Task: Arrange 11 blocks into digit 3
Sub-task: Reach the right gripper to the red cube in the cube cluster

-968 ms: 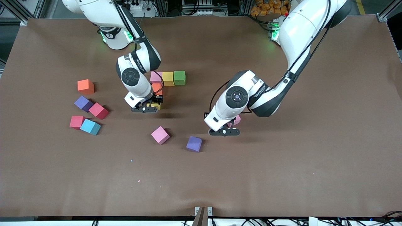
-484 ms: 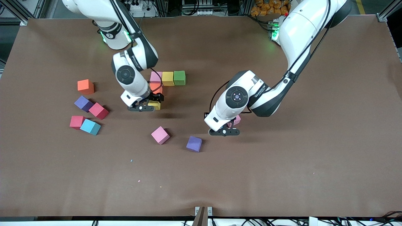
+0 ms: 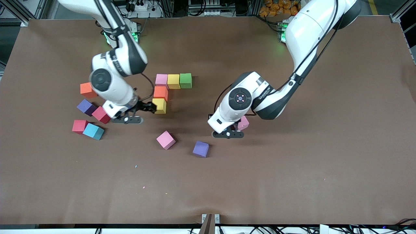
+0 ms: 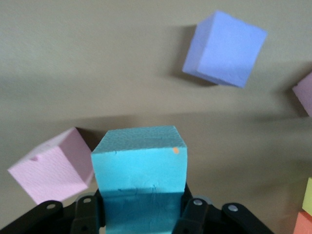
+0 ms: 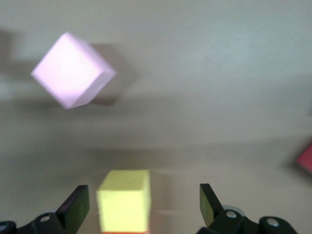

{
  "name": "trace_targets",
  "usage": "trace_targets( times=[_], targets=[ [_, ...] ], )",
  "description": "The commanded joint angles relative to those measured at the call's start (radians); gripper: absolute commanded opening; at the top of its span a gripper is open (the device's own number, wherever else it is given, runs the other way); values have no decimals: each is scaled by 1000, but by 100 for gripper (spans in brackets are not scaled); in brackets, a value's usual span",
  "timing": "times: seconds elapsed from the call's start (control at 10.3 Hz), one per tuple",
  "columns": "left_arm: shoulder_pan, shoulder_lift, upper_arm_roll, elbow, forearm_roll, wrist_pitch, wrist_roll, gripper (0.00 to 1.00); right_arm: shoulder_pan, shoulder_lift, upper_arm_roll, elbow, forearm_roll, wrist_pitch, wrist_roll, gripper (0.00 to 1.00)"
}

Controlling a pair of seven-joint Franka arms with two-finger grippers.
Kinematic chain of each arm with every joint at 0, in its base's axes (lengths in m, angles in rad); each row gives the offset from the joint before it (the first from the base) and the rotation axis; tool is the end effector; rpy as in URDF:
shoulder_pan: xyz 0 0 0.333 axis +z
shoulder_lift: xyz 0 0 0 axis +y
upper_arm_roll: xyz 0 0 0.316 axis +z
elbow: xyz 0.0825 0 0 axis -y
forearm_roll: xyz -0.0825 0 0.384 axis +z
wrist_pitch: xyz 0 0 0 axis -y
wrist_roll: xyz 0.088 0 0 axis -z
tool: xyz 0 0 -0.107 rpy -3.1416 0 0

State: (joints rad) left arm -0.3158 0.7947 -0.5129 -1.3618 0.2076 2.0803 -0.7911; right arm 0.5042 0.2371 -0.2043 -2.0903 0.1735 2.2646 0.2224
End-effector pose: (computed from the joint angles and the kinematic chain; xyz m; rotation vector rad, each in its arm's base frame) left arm 0.5618 -0.4721 0.2889 2.9995 -0.0035 -0.1673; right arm 0.5443 0.1751 0.3077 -3.0738 0.0509 0.1149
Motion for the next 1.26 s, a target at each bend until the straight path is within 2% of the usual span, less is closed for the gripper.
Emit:
trace_targets(
  times=[0.0, 0.19, 0.29, 0.48, 0.77, 0.97, 1.16],
  targets=[
    [-55, 26, 23, 10, -10, 64, -86, 0, -183, 36, 8, 16, -38, -10, -132, 100],
    [-155, 37, 108, 13, -16, 144, -138, 0, -274, 48, 8, -3, -154, -10, -152, 100],
    [-199, 50, 138, 33, -17, 176, -164, 0, -282, 39, 9, -45, -170, -5, -226, 100],
    [-259, 118, 145, 105, -19, 231, -235, 0, -320, 10, 9, -98, -170, 1, -278, 100],
    [-293, 118, 151, 105, -20, 262, -300, 0, -406, 2, 9, -109, -157, 3, -230, 100],
    [-316, 118, 149, 107, -20, 284, -219, 0, -443, 7, 11, -108, -152, 22, -97, 100],
    [-336, 118, 151, 105, -20, 282, 11, 0, -429, 5, 13, -108, -152, 30, 88, 100]
  ],
)
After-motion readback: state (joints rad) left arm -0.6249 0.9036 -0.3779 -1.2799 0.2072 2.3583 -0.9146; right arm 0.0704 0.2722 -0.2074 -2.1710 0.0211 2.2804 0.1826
